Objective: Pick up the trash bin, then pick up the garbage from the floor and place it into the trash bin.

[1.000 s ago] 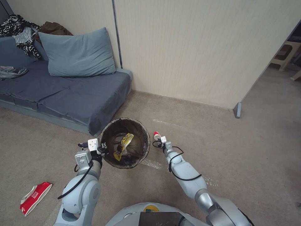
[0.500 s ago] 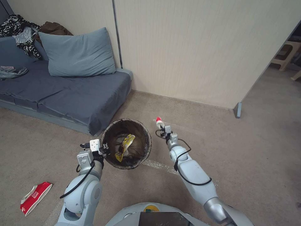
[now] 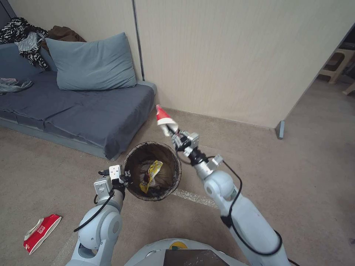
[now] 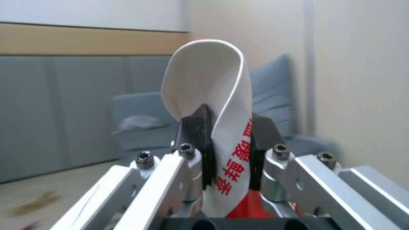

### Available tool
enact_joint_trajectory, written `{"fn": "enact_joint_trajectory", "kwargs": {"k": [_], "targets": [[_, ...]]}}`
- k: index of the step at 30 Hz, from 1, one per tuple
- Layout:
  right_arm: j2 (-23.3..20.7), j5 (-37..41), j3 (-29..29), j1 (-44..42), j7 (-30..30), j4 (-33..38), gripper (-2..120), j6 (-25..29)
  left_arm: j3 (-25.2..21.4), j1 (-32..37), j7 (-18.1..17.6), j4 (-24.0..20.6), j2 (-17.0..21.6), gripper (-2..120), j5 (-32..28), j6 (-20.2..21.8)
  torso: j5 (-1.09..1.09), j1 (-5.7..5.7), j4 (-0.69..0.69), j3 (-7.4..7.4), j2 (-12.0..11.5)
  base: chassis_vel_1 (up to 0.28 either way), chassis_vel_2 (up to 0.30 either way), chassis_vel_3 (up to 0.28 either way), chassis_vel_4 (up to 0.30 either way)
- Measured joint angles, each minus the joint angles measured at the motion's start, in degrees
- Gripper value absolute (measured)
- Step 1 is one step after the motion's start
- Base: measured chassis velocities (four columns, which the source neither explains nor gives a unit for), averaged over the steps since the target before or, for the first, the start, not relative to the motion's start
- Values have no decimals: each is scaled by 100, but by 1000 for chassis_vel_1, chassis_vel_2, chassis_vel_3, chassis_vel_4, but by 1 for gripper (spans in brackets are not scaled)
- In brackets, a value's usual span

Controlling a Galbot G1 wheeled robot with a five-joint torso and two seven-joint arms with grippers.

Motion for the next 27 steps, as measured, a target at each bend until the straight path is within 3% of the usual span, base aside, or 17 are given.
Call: {"fn": "enact_joint_trajectory", "kwargs": {"k": [2,6,18,27], "targets": [[-367,98,-549,-233,-91,327,14,1,53,-1,-15,3,-9,0,-73,41,0,0,1,0,0,0,0,0,0],[-445,-48,-974,-246,-87,-7,14,43,94,28,-24,-42,-31,0,-94,65,0,0,2,1,0,0,0,0,0],[-218,-298,-1257,-376,0,-749,12,119,54,39,-48,-92,-47,0,-95,78,0,0,1,0,0,0,0,0,0],[-193,-434,-1214,-441,20,-857,41,127,71,2,-40,-97,-46,0,-107,76,0,0,2,1,0,0,0,0,0]]}}
